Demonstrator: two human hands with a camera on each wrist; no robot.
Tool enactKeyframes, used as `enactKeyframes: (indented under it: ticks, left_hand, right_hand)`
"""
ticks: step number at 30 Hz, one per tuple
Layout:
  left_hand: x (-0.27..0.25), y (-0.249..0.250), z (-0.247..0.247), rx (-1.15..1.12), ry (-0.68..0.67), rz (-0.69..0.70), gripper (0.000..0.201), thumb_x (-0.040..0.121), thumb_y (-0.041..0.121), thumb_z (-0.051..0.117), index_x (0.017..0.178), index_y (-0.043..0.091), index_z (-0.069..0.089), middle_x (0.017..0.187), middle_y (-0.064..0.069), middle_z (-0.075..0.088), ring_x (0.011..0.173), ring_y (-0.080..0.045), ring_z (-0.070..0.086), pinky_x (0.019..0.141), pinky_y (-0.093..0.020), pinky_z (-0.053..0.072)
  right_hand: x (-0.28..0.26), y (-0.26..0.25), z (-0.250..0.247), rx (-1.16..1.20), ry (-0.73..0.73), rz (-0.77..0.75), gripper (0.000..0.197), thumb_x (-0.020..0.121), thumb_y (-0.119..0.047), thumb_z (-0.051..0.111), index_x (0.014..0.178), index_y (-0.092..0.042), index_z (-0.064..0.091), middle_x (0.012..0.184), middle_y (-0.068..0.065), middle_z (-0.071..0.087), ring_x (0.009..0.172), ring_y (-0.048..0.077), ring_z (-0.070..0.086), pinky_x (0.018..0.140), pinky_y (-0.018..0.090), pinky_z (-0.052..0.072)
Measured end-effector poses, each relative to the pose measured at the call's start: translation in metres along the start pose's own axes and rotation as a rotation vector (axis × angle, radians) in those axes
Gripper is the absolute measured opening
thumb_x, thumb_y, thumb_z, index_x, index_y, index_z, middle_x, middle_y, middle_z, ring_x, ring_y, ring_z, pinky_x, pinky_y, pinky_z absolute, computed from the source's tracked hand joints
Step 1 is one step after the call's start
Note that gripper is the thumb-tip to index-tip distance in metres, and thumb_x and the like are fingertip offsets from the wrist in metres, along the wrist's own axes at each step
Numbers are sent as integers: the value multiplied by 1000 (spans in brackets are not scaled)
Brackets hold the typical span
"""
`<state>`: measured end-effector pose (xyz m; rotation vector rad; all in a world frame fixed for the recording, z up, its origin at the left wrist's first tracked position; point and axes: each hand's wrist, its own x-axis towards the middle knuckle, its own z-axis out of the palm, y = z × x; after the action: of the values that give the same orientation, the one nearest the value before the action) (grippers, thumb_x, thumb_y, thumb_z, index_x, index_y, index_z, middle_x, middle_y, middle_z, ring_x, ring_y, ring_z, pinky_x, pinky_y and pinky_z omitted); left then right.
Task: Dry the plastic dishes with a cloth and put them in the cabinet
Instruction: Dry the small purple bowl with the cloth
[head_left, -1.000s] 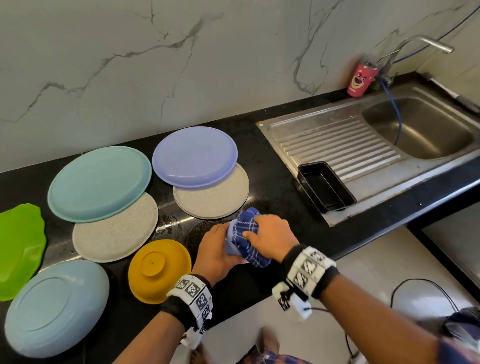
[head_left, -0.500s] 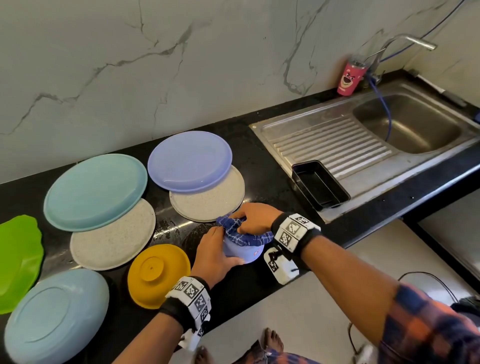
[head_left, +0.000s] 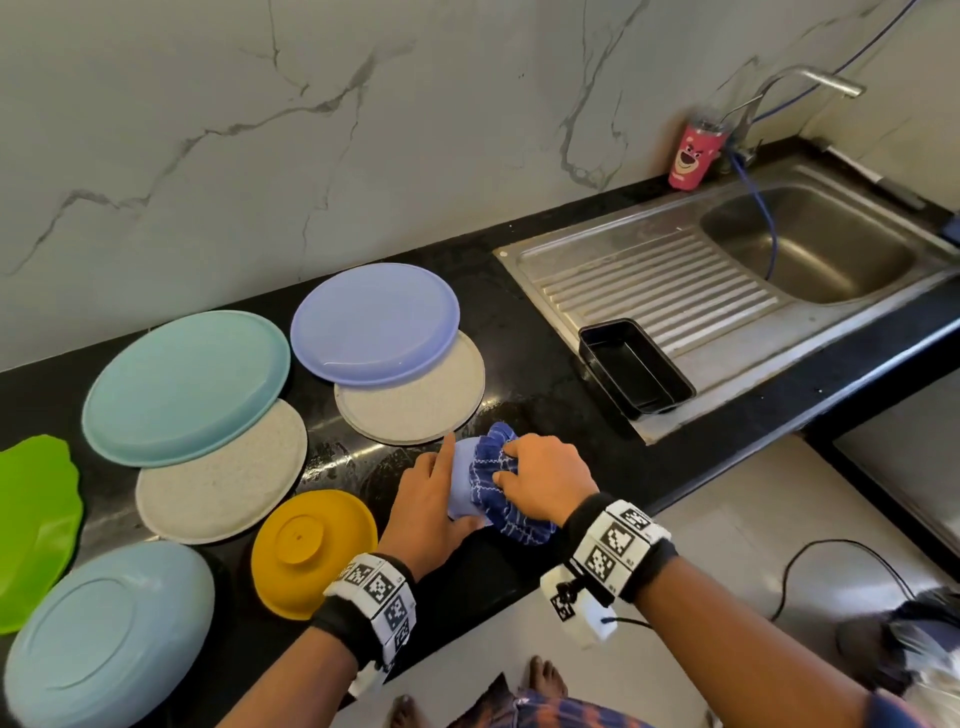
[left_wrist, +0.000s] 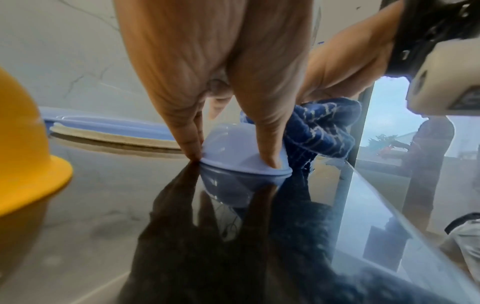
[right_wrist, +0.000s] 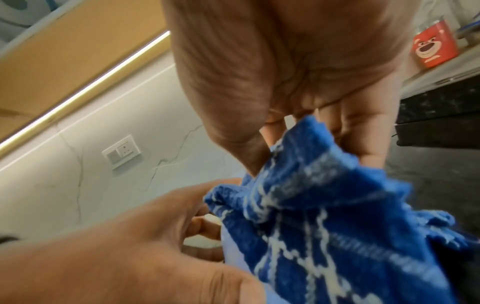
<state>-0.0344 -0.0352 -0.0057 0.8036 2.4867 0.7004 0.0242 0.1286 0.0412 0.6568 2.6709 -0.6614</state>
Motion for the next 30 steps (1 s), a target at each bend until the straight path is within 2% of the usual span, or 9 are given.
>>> enactKeyframes:
  ticks: [4, 8, 13, 16, 18, 20, 22, 26, 30]
  left_hand:
    - [0, -16, 1, 181, -46, 148, 91, 85, 57, 61, 152, 49, 0, 163, -3, 12, 129, -34, 40, 106, -43, 38]
    - [-1, -21, -6, 390, -20, 170, 80, 84, 70, 27, 156, 38, 14, 162, -3, 21, 126, -33, 45, 90, -43, 50]
    - [-8, -4, 1, 574, 140, 131, 81, 86, 69, 20, 143, 20, 49, 121, -10, 61, 83, -29, 65, 55, -35, 43]
    - [-13, 16, 2, 625, 183, 93, 78, 90, 70, 16, 126, 20, 63, 97, -4, 67, 71, -25, 63, 54, -32, 35]
    - [-13, 22, -7, 584, 231, 120, 63, 91, 65, 26, 100, 22, 70, 80, -1, 64, 66, -24, 60, 52, -32, 39]
    - [-8, 18, -15, 528, 257, 158, 47, 90, 54, 34, 94, 23, 70, 82, 0, 62, 73, -25, 60, 56, -35, 47]
    - [0, 12, -23, 421, 235, 247, 34, 89, 40, 44, 105, 24, 70, 96, 1, 63, 86, -25, 59, 65, -38, 52]
    - [16, -1, -37, 322, -69, 397, 37, 93, 25, 60, 130, 26, 62, 140, 3, 51, 121, -22, 46, 100, -33, 41]
    - [24, -6, -41, 349, -191, 412, 39, 89, 24, 69, 128, 25, 65, 143, 3, 48, 123, -22, 47, 103, -33, 38]
  right_hand:
    - [14, 7, -13, 102, -19, 19, 38, 90, -37, 63, 128, -30, 63, 124, 2, 66, 114, 29, 62, 94, 37, 49]
    - [23, 17, -29, 286, 67, 66, 30, 89, -37, 63, 118, -31, 68, 113, 3, 71, 108, 29, 65, 91, 35, 49]
    - [11, 31, -32, 318, 159, 47, 34, 88, -43, 64, 121, -37, 66, 113, -8, 72, 107, 22, 65, 92, 37, 52]
    - [-3, 38, -21, 325, 160, 19, 30, 89, -42, 62, 119, -40, 64, 108, -13, 71, 102, 17, 66, 89, 37, 53]
    - [-10, 41, -15, 327, 153, 17, 28, 90, -42, 60, 118, -41, 63, 106, -15, 71, 100, 16, 66, 88, 37, 53]
    - [-15, 43, -11, 312, 158, 26, 27, 90, -44, 59, 118, -41, 62, 105, -14, 70, 99, 17, 66, 87, 40, 54]
    - [-18, 45, -9, 285, 170, 35, 26, 92, -43, 58, 117, -39, 61, 105, -13, 70, 98, 19, 66, 86, 40, 54]
    - [-19, 45, -9, 292, 100, -8, 27, 95, -37, 56, 121, -40, 59, 110, -12, 68, 100, 17, 64, 89, 38, 52]
    - [-12, 31, 2, 286, -5, -91, 38, 96, -28, 55, 133, -34, 55, 120, -3, 59, 109, 21, 60, 98, 40, 47]
